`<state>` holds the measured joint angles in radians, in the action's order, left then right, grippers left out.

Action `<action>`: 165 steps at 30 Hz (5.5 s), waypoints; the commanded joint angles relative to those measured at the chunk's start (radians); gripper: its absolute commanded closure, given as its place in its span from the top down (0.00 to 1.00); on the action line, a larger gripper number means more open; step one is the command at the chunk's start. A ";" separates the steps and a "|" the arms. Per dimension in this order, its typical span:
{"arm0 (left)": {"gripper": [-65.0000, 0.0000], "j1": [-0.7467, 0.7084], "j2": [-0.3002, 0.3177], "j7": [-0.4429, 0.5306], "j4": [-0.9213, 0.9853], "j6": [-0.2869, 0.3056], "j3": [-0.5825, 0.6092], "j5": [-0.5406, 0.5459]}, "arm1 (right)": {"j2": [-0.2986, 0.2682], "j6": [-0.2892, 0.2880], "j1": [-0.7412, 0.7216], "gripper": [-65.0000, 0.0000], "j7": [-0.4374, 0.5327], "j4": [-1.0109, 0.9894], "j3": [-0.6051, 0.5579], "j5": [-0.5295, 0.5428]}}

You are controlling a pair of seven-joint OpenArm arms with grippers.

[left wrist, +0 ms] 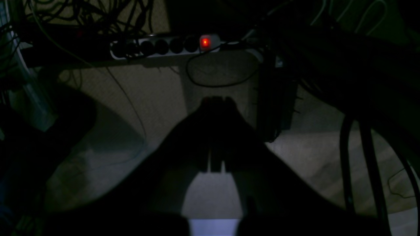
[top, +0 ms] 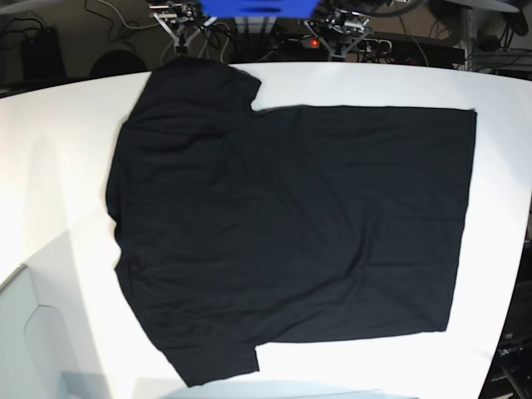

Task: Fold the T-shirt properly

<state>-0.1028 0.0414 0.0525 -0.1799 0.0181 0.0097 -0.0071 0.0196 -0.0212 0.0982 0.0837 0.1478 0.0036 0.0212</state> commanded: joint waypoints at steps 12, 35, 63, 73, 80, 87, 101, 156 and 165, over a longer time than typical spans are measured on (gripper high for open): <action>0.00 -0.005 0.002 0.007 -0.005 -0.011 -0.001 0.000 | 0.004 0.019 0.007 0.00 0.011 0.002 -0.001 -0.008; 0.00 -0.050 0.030 0.169 -0.008 -0.008 -0.001 0.000 | 0.004 0.019 0.053 0.00 0.124 0.003 0.003 -0.008; 0.00 -0.613 0.145 0.182 -0.754 -0.008 0.086 0.008 | -0.039 0.019 0.558 0.00 0.325 0.536 0.071 0.058; 0.00 -0.799 0.216 0.182 -1.074 -0.008 0.085 0.008 | -0.050 0.019 0.811 0.00 0.322 1.022 0.183 0.105; 0.00 -0.928 0.279 0.182 -1.311 -0.013 0.080 0.009 | -0.046 0.017 0.977 0.00 0.173 1.427 0.180 0.105; 0.00 -1.006 0.325 0.183 -1.486 -0.014 0.074 0.068 | -0.020 0.013 1.064 0.00 0.044 1.733 0.175 0.105; 0.00 -1.044 0.483 0.172 -1.661 0.001 -0.123 0.632 | -0.073 -0.417 0.865 0.00 -0.465 1.888 0.230 0.561; 0.31 -0.513 0.087 -1.146 -1.653 0.527 -1.180 0.879 | -0.218 -0.286 0.285 0.40 -1.077 1.343 0.569 1.140; 0.31 -0.513 0.084 -1.146 -1.653 0.529 -1.180 0.881 | -0.215 -0.286 0.283 0.40 -1.074 1.347 0.461 1.140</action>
<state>-0.6037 0.1135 -1.1038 -1.8191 0.5438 -1.1614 0.8574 -0.1875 -0.3130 0.3748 -0.9783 1.4887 0.4622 1.1843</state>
